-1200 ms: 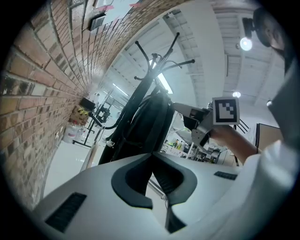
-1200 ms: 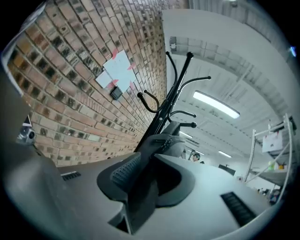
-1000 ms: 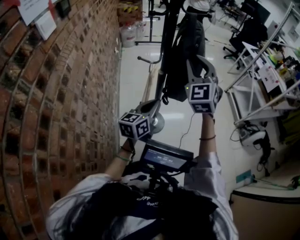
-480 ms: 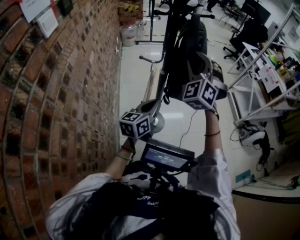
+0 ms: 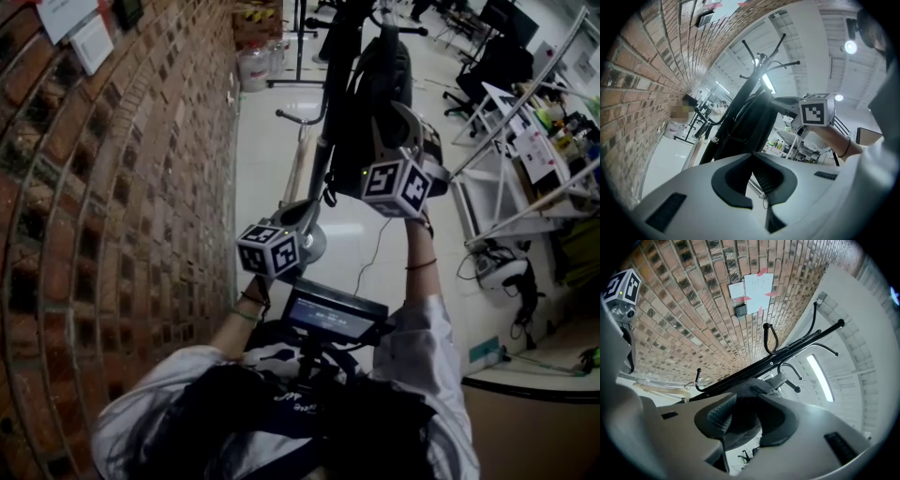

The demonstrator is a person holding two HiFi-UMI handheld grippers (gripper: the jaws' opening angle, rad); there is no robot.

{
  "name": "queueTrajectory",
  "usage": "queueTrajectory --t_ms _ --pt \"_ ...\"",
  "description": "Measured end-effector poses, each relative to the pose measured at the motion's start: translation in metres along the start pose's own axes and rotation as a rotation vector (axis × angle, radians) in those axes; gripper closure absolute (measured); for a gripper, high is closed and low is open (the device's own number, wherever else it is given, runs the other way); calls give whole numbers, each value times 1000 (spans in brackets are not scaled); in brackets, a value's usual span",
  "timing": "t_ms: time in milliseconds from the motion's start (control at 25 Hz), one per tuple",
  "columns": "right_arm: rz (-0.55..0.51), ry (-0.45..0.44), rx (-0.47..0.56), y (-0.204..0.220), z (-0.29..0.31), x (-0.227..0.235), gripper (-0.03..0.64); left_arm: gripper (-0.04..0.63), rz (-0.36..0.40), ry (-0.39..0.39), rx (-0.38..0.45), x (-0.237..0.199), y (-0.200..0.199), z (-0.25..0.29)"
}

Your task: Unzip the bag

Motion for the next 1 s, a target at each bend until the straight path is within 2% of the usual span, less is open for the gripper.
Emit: queueTrajectory --t_ms 280,440,640,800,1000 --pt "114 -9 33 -1 -2 5 469 588 -2 4 -6 2 0 2" --pt "60 1 29 -2 0 5 469 588 -6 8 -2 2 0 3" --pt "41 31 62 -2 -3 4 521 588 -9 -3 7 -2 -2 0" --pt "27 121 118 -9 -19 5 584 588 -14 -11 11 -4 -1 -1" --pt "56 201 121 -10 -25 18 592 588 -21 -17 18 -5 -2 -1"
Point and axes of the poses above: the fingertips, and each gripper's own axes: z forward along the fingers, x to its right, y out of its underside, the point moved 4 cm from there along -z, backward along the fingers, and after that the axes turned 5 degrees about -z, right-handed, at the moved point
